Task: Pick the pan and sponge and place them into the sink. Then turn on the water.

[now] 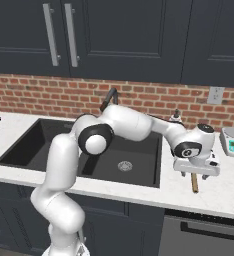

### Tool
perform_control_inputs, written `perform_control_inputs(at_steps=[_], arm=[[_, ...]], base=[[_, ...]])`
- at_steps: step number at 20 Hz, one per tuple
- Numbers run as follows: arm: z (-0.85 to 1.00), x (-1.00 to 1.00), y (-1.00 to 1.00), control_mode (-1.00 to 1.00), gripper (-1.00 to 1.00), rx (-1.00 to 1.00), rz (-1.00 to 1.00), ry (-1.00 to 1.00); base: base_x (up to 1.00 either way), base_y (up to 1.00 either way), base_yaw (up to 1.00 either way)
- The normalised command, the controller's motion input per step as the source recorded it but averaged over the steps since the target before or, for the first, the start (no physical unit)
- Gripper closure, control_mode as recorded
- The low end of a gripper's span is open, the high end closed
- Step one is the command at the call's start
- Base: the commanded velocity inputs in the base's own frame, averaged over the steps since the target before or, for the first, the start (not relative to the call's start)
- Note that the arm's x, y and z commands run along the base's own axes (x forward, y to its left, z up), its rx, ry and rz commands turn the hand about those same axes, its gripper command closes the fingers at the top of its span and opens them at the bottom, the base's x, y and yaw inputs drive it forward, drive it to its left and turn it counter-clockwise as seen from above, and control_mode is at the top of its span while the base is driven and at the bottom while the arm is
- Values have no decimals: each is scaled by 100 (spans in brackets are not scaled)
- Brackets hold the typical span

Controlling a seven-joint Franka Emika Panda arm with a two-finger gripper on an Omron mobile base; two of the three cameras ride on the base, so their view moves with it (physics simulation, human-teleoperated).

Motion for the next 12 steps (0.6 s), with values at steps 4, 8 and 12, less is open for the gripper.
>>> perform_control_inputs(at_steps=[4, 8, 12], arm=[[-4, 0, -6, -100, -100, 0, 0, 0], [-3, 0, -16, -100, -100, 1, 0, 0], [-9, 0, -1, -100, -100, 0, 0, 0]], base=[[0, 0, 0], [0, 0, 0], [0, 0, 0]])
